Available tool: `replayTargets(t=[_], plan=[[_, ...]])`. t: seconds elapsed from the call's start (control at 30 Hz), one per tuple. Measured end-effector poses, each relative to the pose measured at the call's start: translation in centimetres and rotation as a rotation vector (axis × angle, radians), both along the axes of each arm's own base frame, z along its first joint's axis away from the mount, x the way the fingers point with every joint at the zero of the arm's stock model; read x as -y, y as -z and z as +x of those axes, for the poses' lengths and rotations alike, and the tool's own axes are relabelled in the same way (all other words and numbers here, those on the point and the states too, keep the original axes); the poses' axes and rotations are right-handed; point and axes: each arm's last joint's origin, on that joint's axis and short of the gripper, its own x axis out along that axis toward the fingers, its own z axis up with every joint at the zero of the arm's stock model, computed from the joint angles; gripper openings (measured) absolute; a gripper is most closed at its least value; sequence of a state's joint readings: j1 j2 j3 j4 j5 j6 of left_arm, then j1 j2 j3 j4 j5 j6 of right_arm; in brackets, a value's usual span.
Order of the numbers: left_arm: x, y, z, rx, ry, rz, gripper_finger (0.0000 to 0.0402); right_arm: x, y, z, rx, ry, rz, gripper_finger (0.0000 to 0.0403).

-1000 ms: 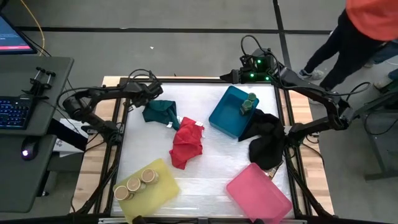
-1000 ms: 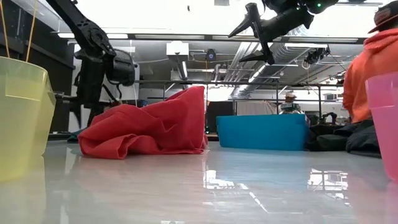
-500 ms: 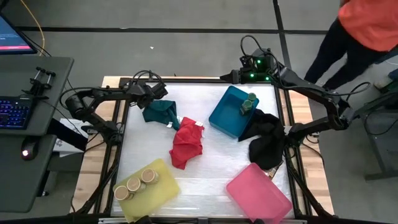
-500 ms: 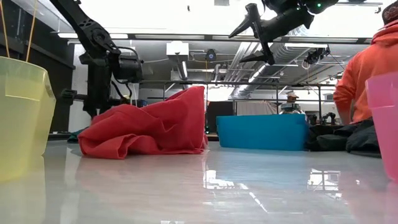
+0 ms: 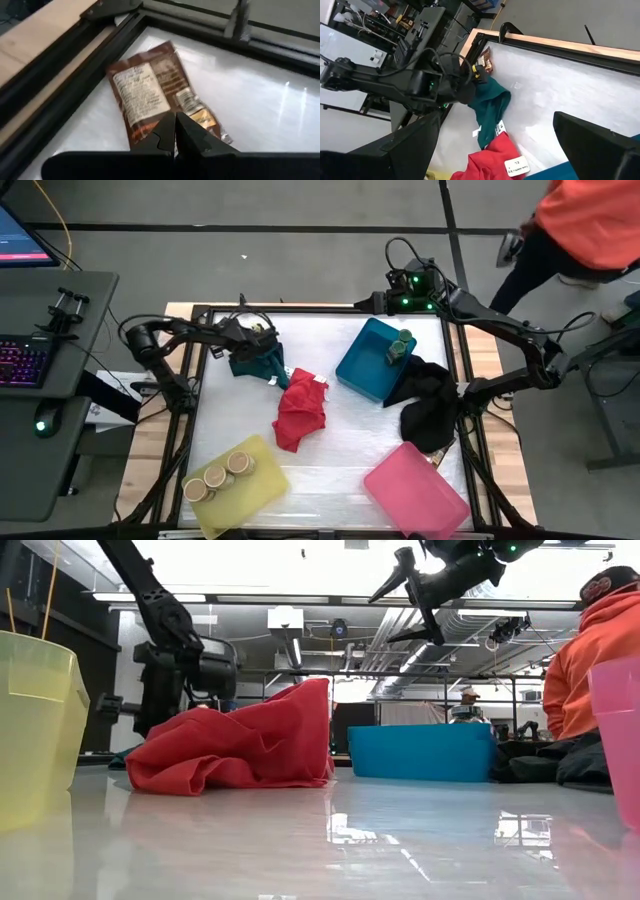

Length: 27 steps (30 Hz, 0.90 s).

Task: Sort spices by type
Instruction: Put the top orange seasoning bag into the pink bin

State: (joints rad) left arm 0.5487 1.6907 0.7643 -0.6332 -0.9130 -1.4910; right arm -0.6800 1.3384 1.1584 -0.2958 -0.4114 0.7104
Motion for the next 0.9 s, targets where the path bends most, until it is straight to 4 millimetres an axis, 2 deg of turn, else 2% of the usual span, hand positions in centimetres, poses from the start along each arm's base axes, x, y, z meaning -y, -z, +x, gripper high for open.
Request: replayTargets(t=[0.33,0.5,0.67,0.9], plan=[[-0.5,1.9,0.2,0.038,-0.048,-0.044,0.0000,0.0,0.1,0.0,-0.002,0.014,0.037,0.0383],[-1.0,2.2,0.6,0.050,-0.005,-0.079,0.0000,-0.2,0.1,0.1,-0.007,0.008,0.041,0.0383],[-1.1,1.1,2.5,0.158,0.140,-0.098,0.0000,-0.7,0.2,0.4,-0.011,-0.013,0.030,0.0383],[-1.1,0.1,6.5,0.342,0.487,-0.134,0.0000,-1.0,0.2,0.6,-0.015,-0.027,0.019,0.0383]])
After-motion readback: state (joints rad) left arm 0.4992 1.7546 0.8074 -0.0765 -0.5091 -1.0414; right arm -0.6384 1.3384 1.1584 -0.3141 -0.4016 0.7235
